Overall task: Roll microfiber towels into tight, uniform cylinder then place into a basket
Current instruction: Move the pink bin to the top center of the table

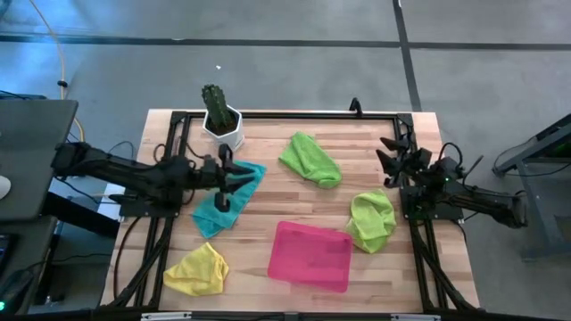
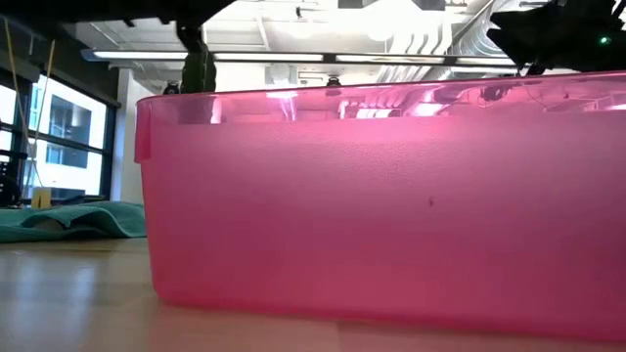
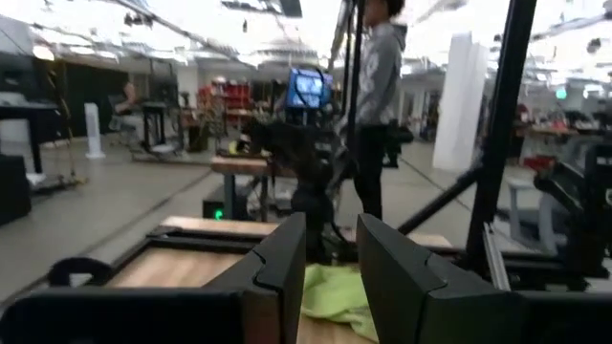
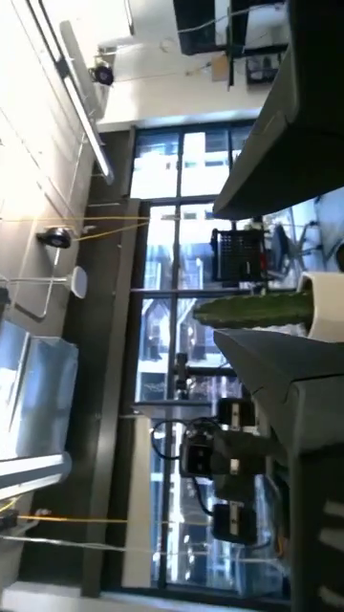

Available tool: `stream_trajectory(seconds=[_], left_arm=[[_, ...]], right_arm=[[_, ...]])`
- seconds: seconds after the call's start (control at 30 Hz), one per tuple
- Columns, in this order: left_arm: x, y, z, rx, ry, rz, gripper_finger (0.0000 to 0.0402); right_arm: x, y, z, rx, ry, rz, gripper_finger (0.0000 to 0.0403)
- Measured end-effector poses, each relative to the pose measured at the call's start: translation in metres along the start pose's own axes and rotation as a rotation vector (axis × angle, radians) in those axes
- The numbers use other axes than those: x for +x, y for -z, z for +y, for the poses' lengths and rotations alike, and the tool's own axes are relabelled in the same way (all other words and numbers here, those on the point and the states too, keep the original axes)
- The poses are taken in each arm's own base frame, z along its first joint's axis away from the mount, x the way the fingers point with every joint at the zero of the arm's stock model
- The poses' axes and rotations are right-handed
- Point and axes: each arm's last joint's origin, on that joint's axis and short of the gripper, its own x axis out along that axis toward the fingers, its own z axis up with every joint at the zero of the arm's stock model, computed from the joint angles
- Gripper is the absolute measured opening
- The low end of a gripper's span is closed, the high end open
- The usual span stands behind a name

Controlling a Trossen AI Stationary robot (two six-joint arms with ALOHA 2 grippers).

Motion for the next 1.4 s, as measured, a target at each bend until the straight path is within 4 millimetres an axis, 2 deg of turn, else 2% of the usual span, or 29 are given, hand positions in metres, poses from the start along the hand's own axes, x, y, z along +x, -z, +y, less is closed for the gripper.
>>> stream_trajectory(seconds=[0.17,0.3,0.5,0.67,0.83,1.0,1.13,1.27,1.4], left_arm=[[0.027,0.001,-0.005,-0.055,-0.027,0.094,0.0086],[0.045,0.003,-0.006,-0.064,-0.100,0.182,0.0086],[0.063,0.004,-0.009,-0.077,-0.124,0.287,0.0086],[0.066,0.006,-0.009,-0.159,-0.145,0.329,0.0086],[0.066,0.007,-0.009,-0.185,-0.150,0.338,0.0086],[0.066,0.007,-0.009,-0.186,-0.147,0.338,0.0086],[0.066,0.007,-0.009,-0.185,-0.147,0.339,0.0086],[0.066,0.008,-0.009,-0.183,-0.148,0.350,0.0086],[0.064,0.010,-0.009,-0.180,-0.151,0.377,0.0086]], right_arm=[[0.003,-0.004,0.000,0.073,0.000,-0.026,0.0193],[0.015,-0.008,0.000,0.122,0.001,0.067,0.0193],[0.043,-0.011,0.002,0.105,0.007,0.312,0.0193],[0.063,-0.004,0.004,0.197,0.017,0.631,0.0193],[0.072,0.009,0.008,0.346,0.009,0.973,0.0193],[0.071,0.026,0.013,0.548,0.049,1.296,0.0193],[0.061,0.040,0.021,0.686,0.068,1.530,0.0193],[0.052,0.051,0.033,0.712,0.105,1.708,0.0193],[0.049,0.060,0.048,0.700,0.087,1.799,0.0193]])
